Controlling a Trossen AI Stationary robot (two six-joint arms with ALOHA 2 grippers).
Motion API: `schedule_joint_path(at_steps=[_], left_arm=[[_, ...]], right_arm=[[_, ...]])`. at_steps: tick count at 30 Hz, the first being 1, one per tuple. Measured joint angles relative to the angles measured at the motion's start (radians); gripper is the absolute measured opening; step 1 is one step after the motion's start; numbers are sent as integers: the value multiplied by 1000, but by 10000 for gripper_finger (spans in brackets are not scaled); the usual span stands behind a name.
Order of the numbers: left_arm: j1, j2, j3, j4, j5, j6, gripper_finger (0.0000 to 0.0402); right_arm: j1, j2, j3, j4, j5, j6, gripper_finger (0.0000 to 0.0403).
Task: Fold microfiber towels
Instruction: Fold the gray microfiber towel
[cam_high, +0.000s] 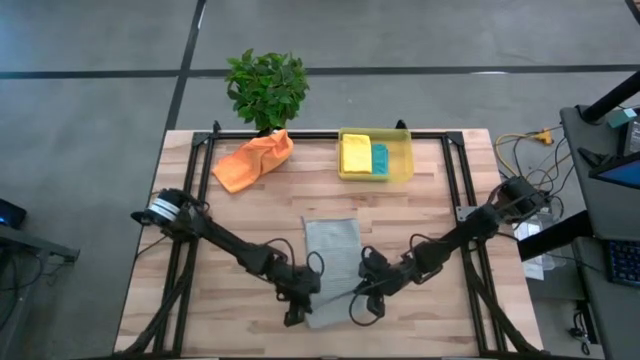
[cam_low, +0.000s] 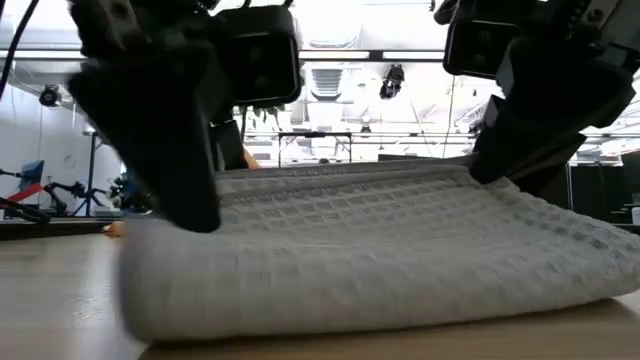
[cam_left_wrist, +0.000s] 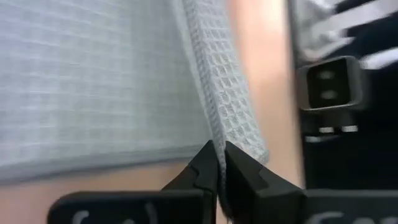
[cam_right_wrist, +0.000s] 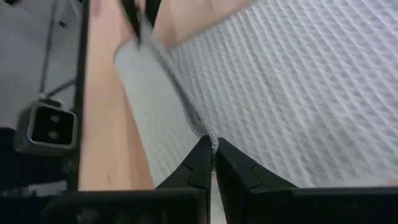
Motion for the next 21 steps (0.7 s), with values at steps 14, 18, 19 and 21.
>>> schedule_joint_path(at_steps=[14, 18, 19, 21], left_arm=[[85, -128, 3, -188, -249, 186, 0], [104, -152, -1, -235, -328, 252, 0], [109, -159, -2, -254, -351, 263, 0], [121, -165, -1, -285, -385, 285, 0]], right_arm=[[-23, -130, -15, -244, 96, -50, 11], [-53, -138, -18, -252, 102, -95, 11], [-65, -138, -18, -248, 101, -105, 11], [-89, -138, -18, -250, 101, -114, 11]])
